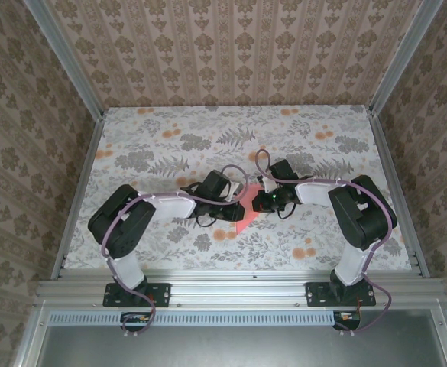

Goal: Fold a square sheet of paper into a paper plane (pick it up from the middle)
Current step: Third fold the triangle at the center of the table, then fourth fold the wing at the center of the table.

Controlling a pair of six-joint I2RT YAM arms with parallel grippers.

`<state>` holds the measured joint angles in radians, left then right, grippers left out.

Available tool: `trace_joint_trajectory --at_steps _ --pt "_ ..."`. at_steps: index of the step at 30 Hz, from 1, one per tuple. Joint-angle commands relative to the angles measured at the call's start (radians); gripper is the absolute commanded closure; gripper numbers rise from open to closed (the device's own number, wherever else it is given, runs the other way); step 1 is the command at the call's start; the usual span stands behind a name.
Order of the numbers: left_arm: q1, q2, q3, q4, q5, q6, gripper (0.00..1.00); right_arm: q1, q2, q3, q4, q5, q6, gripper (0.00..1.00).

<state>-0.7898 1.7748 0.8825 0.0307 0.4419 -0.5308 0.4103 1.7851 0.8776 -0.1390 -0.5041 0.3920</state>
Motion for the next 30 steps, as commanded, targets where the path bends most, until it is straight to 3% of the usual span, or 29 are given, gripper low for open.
trace_joint_trajectory --at_steps 1,16,30 --pt "0.020 0.034 0.023 0.020 -0.028 -0.003 0.84 0.002 0.017 -0.037 -0.102 0.033 0.001 1.00" --pt "0.049 0.067 0.034 0.030 -0.060 -0.009 0.83 0.002 -0.003 -0.040 -0.103 0.045 0.005 0.99" --pt "0.039 0.090 0.025 -0.026 -0.054 0.026 0.83 -0.039 -0.163 -0.053 -0.102 0.098 0.035 0.84"
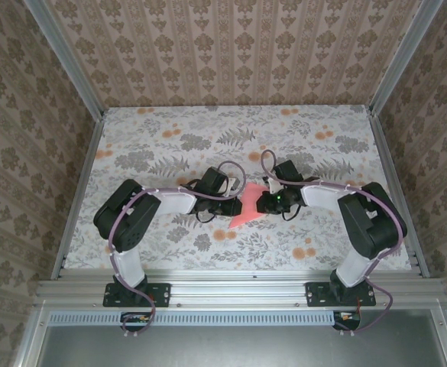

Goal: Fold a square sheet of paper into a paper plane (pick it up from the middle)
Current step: Fourth fold the wing at the center of the table.

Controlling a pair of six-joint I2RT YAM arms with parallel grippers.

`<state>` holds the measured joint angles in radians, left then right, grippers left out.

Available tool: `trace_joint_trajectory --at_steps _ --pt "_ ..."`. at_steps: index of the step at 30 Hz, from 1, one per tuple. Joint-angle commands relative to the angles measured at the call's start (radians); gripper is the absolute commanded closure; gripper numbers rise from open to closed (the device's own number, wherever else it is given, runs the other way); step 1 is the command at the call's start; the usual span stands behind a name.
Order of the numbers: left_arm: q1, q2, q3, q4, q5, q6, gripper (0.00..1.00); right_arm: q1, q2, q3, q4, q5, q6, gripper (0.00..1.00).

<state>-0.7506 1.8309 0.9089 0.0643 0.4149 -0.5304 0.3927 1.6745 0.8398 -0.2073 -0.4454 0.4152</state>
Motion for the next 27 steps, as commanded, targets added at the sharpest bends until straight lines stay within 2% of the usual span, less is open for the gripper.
trace_joint_trajectory --at_steps 1,7,11,19,27 --pt "-0.002 0.034 -0.002 -0.065 -0.027 0.029 0.83 -0.032 -0.070 -0.024 -0.034 0.046 0.011 0.83" --pt "-0.024 0.028 -0.010 -0.097 -0.028 0.027 0.83 -0.078 -0.155 -0.076 -0.037 0.048 0.035 0.69" --pt "-0.039 0.024 -0.014 -0.119 -0.032 0.008 0.83 -0.080 -0.196 -0.118 -0.035 0.015 0.061 0.63" --pt "-0.071 -0.003 -0.030 -0.125 -0.049 -0.064 0.83 -0.056 -0.246 -0.201 0.005 -0.025 0.139 0.59" --pt "-0.089 -0.039 -0.083 -0.075 -0.071 -0.205 0.83 -0.025 -0.201 -0.209 0.047 -0.018 0.178 0.58"
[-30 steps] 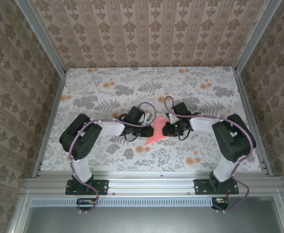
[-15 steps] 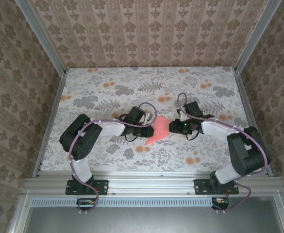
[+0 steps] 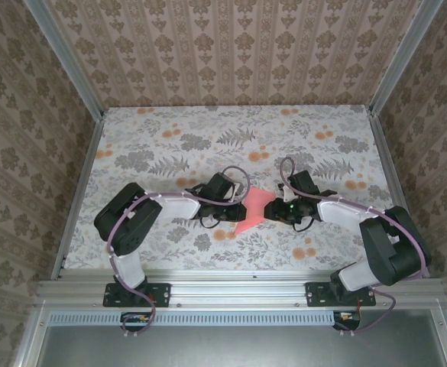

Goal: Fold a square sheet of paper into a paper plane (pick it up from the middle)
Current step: Fourth fold the wing at the center of the table.

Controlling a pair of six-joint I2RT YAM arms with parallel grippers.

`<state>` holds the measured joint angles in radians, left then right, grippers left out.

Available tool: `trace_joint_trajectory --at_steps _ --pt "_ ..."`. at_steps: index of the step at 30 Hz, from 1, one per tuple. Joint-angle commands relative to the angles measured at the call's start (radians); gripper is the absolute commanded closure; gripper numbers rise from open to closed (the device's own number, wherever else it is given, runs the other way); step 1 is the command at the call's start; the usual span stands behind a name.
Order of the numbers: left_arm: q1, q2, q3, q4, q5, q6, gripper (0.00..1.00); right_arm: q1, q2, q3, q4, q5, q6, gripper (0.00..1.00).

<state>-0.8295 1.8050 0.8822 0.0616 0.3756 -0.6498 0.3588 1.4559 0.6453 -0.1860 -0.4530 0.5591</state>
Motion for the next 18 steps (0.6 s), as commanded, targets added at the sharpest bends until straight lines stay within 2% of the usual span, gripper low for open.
trace_joint_trajectory --at_steps 1,18 --pt "-0.013 -0.022 -0.069 -0.057 -0.037 -0.107 0.83 0.012 0.021 -0.017 0.034 -0.010 0.040 0.58" --pt "-0.028 -0.055 -0.098 0.013 -0.029 -0.165 0.82 0.032 0.090 -0.026 0.148 -0.075 0.096 0.63"
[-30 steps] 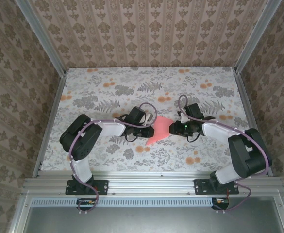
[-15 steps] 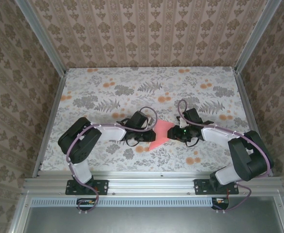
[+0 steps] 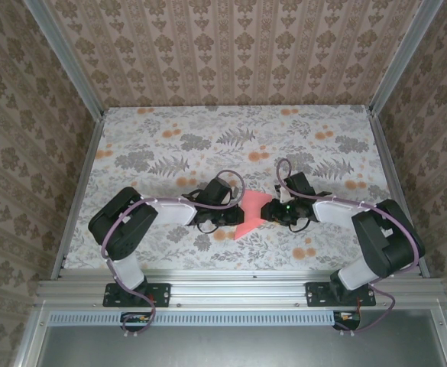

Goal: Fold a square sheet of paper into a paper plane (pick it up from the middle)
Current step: Fourth fold the wing at the center of the table.

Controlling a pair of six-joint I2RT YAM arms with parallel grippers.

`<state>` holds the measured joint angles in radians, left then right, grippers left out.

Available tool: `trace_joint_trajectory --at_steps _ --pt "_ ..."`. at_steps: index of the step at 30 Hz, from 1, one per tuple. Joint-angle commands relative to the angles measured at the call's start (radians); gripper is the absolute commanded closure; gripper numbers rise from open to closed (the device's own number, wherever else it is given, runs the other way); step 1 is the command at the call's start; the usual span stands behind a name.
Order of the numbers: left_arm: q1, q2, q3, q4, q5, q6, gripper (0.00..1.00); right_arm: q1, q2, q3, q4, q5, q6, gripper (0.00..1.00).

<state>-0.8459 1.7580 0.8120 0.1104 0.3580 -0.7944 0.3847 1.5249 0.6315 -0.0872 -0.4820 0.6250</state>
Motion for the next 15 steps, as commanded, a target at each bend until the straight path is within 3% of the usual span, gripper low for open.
trace_joint_trajectory --at_steps 1,15 --pt "-0.012 -0.009 -0.030 -0.037 -0.010 -0.019 0.82 0.006 0.022 -0.012 0.059 -0.053 0.034 0.63" --pt "-0.009 -0.014 -0.040 -0.034 -0.010 -0.014 0.82 0.006 -0.016 -0.037 0.096 -0.074 0.082 0.64"
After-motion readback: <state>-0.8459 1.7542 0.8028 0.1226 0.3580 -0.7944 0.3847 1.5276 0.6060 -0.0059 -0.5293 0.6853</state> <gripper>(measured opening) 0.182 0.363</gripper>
